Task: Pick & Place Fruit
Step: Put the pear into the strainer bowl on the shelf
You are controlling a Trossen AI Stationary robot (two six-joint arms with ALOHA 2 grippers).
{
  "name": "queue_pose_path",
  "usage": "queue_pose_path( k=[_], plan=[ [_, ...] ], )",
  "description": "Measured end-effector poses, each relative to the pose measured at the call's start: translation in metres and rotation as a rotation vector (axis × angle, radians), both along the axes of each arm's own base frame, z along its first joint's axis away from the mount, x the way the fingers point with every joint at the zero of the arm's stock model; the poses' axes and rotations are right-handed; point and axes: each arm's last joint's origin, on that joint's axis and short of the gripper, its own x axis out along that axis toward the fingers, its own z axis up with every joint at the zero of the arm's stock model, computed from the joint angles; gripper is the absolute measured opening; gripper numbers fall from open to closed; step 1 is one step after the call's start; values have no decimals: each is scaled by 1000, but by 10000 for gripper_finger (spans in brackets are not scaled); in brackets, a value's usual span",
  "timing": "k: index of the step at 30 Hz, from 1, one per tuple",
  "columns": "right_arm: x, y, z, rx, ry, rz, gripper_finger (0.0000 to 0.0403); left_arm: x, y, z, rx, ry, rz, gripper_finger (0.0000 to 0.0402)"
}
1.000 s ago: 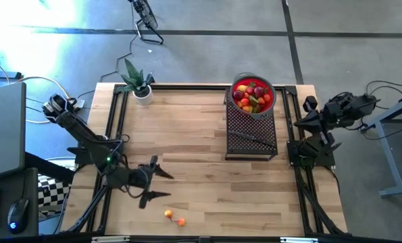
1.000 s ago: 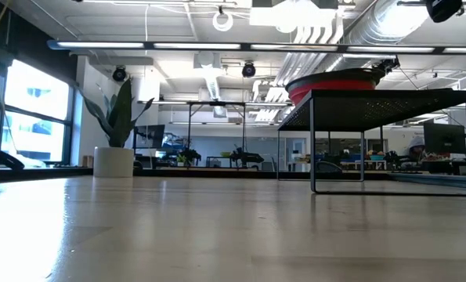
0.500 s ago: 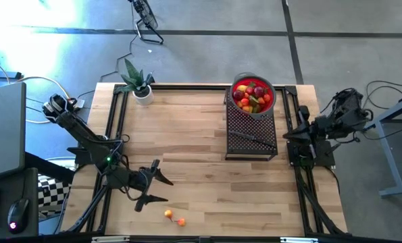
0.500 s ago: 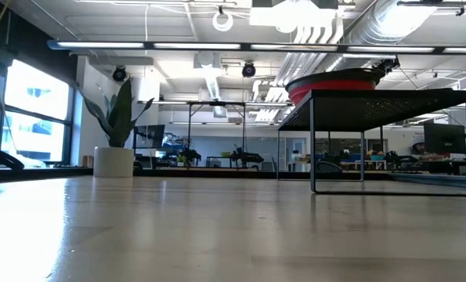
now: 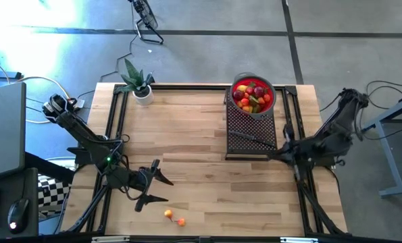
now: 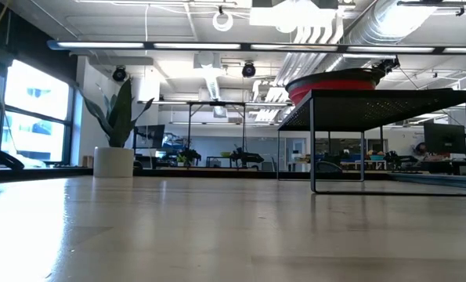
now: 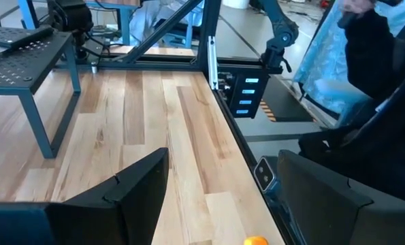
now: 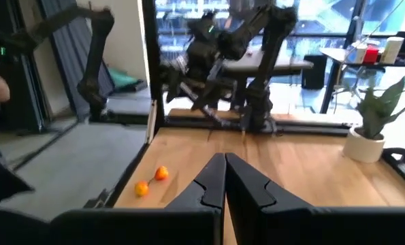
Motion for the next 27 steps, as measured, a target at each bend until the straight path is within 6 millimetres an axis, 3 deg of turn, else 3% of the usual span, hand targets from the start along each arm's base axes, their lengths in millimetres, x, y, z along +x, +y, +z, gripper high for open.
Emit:
queue_pose_path(
  k=[16,20,27],
  plan=[
    [66,76,-30,83,-38,61,3,0,-1,-1,-62,35,-13,269],
    [77,89,-40,148,-37,64,3,-1,-3,-2,-74,59,-98,269],
    [91,104,-60,215,-5,49,3,-4,-6,-1,-265,210,-115,269]
  ],
)
